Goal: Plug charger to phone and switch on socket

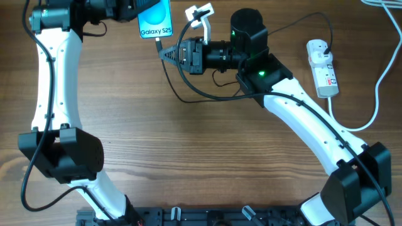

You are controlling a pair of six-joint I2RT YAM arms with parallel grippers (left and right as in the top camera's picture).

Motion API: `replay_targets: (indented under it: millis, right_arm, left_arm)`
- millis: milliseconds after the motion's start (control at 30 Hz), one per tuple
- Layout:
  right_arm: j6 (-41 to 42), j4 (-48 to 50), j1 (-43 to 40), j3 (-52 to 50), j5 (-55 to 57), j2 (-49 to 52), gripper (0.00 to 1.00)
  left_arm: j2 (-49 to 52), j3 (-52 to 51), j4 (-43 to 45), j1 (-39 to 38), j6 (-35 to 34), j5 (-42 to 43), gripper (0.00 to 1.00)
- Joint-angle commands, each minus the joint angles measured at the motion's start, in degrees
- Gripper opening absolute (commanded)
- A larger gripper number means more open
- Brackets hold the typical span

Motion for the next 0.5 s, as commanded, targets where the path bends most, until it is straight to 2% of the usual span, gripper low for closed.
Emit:
replay_targets:
  millis: [0,467]
  right_arm:
    - [1.44,2.12,-0.31,0.13,0.52,0.74,0.04]
    - [3.30,3.04,-0.31,0.13,5.03,1.92,0.04]
  left_arm:
    - [-1.64,0.61,-0.02,0.15,-0.13,2.08,0.04]
    - [-1.64,0.61,-0.11,0.11,-0.13,2.10,0.04]
